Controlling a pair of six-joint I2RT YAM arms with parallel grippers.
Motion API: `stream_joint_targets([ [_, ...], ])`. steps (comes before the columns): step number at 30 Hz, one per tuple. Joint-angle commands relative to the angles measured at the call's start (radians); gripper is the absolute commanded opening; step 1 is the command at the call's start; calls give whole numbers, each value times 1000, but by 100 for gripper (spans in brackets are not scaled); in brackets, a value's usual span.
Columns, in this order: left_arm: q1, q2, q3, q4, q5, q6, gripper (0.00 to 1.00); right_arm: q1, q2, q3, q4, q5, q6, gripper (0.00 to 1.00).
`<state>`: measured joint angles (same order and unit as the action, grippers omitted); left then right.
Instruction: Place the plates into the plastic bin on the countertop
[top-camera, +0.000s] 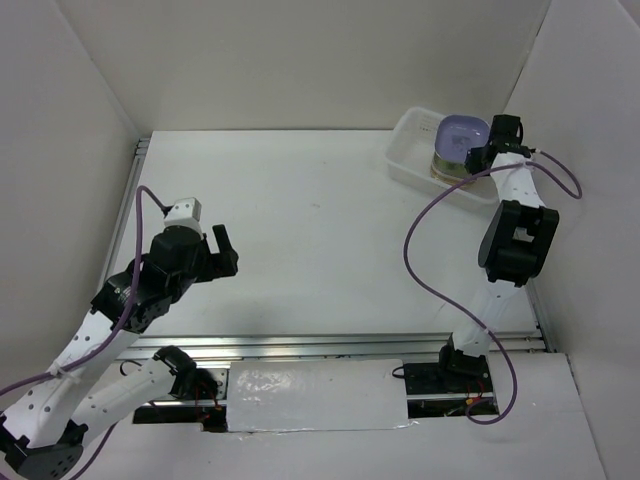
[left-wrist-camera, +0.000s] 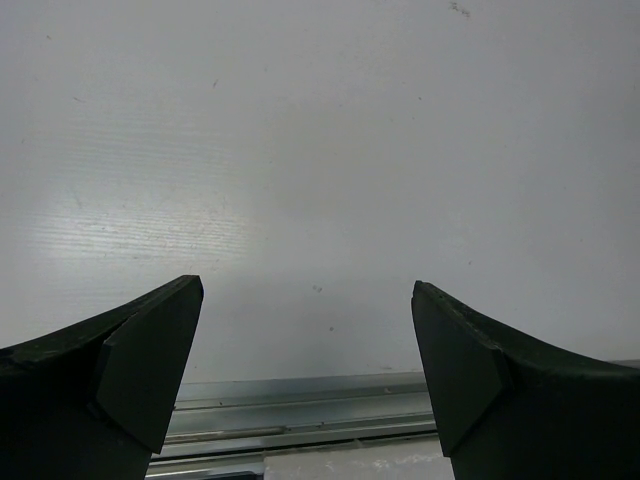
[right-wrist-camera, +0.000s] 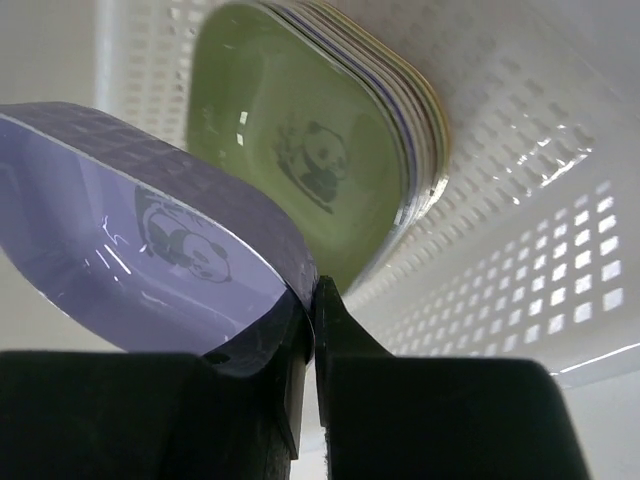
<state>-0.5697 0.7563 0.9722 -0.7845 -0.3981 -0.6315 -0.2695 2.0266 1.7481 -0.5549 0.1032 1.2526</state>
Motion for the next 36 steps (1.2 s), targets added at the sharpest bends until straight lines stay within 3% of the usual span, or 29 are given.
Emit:
stream_joint_targets([
  [1, 7, -12, -6, 34, 18, 21, 99, -14, 6, 77, -22, 56, 64, 9],
  [4, 1, -25, -9, 36, 19, 19, 99, -16, -8, 73, 4, 64, 70, 32],
  [6, -2, -31, -10, 34, 16, 16, 99, -11, 12, 131, -57, 69, 62, 71],
  [7, -4, -34, -10, 33, 12, 15, 99, -8, 20, 152, -78, 78, 61, 74],
  [8, -5, -35, -10, 34, 10, 15, 99, -5, 30, 190, -98, 81, 54, 85],
  [10, -6, -37, -10, 33, 5, 12, 99, 4, 20, 206, -125, 98, 47, 88],
  [12, -9, -38, -9, 28, -2, 7, 99, 13, -43, 176, -85, 105, 36, 100],
  [18, 5, -3, 14, 4, -82, -42, 99, 90, -265, 136, -17, 86, -140, 100],
  [21, 62, 89, 91, -42, -105, -73, 99, 173, -396, 84, -26, 62, -373, 100],
  [23, 108, 176, 193, -38, -97, -62, 99, 298, -544, -30, -30, 116, -571, 100],
  [25, 157, 269, 328, -35, -74, -19, 99, 399, -713, -189, -46, 265, -692, 100],
  [28, 220, 377, 534, -67, -54, 73, 99, 660, -947, -377, -94, 423, -726, 100],
  [31, 273, 432, 683, -130, -109, 116, 99, 821, -1169, -507, -175, 568, -687, 100],
  [32, 286, 426, 692, -139, -126, 131, 99, 904, -1218, -525, -242, 591, -667, 100],
  [36, 323, 272, 566, -112, -192, 121, 99, 1010, -1454, -585, -402, 586, -579, 100],
])
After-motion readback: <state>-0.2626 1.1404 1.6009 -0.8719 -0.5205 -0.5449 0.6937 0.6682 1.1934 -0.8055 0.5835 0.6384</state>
